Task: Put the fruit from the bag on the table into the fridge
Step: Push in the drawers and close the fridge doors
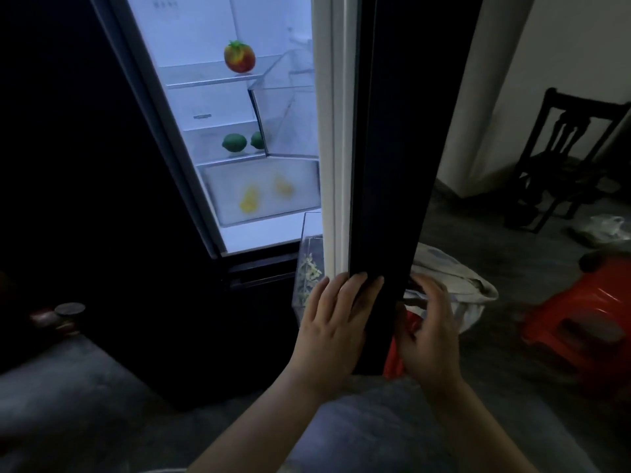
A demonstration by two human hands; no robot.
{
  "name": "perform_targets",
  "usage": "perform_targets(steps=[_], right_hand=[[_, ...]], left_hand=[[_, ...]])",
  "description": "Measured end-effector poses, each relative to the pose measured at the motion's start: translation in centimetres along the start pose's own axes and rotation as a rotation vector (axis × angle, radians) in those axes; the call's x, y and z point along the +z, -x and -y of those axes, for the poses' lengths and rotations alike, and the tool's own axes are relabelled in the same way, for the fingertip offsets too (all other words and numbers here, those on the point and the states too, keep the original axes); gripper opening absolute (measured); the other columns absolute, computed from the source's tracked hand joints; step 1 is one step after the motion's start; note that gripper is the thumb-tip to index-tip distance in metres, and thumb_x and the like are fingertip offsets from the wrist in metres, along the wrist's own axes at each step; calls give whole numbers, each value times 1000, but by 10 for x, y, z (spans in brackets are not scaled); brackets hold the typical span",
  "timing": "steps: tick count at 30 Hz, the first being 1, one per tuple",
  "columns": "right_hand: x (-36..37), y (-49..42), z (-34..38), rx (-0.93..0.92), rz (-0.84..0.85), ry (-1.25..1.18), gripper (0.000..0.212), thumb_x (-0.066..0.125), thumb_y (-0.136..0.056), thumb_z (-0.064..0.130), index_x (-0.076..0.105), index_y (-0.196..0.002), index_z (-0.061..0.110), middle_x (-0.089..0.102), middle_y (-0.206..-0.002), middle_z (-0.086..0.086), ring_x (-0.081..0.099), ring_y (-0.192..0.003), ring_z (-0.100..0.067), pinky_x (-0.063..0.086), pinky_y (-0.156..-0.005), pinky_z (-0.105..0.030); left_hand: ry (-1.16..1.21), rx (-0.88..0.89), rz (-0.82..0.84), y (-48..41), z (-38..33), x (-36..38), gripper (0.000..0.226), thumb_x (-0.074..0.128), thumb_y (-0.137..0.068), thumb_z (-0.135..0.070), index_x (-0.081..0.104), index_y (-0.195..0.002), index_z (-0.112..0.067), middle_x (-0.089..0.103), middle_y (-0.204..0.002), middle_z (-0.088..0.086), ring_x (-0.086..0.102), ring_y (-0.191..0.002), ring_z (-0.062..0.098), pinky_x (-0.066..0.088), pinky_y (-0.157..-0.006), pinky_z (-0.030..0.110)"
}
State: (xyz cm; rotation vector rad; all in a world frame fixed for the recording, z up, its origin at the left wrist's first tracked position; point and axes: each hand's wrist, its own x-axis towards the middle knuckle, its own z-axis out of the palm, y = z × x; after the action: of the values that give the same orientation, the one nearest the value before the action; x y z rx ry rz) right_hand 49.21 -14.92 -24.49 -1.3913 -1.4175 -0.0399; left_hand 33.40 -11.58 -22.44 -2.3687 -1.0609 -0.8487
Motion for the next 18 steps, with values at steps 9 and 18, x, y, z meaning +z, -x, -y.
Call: perform_targets(steps=[9, 18], right_hand=[[25, -14, 20, -136, 140, -25, 44, 53, -84, 23, 45, -125, 10, 55, -119, -10, 42, -115, -4, 30, -99, -5], [63, -30, 34, -261, 394, -9, 73, 72, -78, 7, 37, -140, 21, 47, -136, -6, 45, -126, -17, 35, -103, -15]], left_hand=[[82, -163, -106, 10, 23, -2, 62, 68, -79, -32, 40, -134, -23, 37, -131, 6, 41, -119, 26, 28, -107, 37], [76, -359, -145, 22, 68, 3, 58, 66, -82, -41, 39, -130, -21, 35, -135, 8, 40, -124, 28, 33, -107, 41]])
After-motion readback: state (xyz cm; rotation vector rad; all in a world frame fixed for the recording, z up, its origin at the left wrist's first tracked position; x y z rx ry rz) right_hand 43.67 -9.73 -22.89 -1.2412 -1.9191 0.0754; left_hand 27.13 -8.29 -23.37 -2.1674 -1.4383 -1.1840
